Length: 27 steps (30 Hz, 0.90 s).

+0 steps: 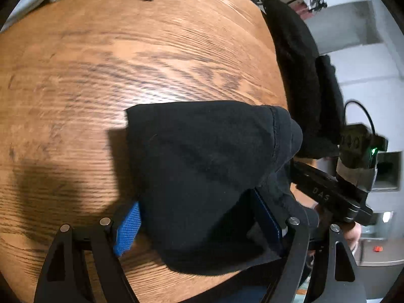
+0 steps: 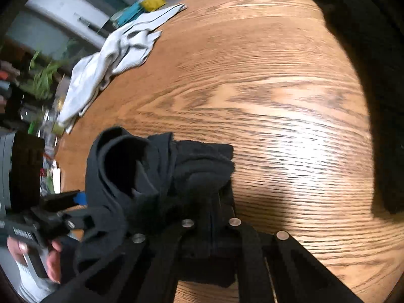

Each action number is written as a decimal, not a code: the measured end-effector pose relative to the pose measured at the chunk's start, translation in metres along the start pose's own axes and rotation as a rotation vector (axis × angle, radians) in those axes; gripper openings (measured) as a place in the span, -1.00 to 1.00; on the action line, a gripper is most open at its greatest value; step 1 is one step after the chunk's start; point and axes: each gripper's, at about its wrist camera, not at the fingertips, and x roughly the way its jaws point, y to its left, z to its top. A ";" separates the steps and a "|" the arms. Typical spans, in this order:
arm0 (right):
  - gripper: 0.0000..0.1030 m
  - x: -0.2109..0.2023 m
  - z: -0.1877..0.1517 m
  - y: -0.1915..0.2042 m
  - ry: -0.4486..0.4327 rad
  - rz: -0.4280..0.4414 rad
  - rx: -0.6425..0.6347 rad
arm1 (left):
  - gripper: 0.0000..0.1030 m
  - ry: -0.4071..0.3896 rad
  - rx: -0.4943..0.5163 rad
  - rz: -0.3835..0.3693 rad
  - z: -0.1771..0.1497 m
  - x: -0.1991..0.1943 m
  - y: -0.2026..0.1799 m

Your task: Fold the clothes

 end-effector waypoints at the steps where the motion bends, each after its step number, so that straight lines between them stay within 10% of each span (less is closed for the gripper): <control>1: -0.61 -0.010 -0.003 -0.002 -0.018 -0.019 -0.001 | 0.57 -0.004 0.002 -0.002 0.000 -0.001 0.001; 3: 0.20 -0.036 -0.013 -0.008 -0.066 -0.005 0.031 | 0.57 -0.011 0.006 -0.007 0.000 -0.004 0.004; 8: 0.56 -0.081 -0.027 -0.008 -0.101 0.232 0.131 | 0.57 -0.016 0.041 -0.023 0.001 -0.014 -0.003; 27: 0.71 -0.032 0.015 0.065 0.151 0.218 0.133 | 0.57 -0.146 -0.056 0.010 -0.010 -0.094 0.052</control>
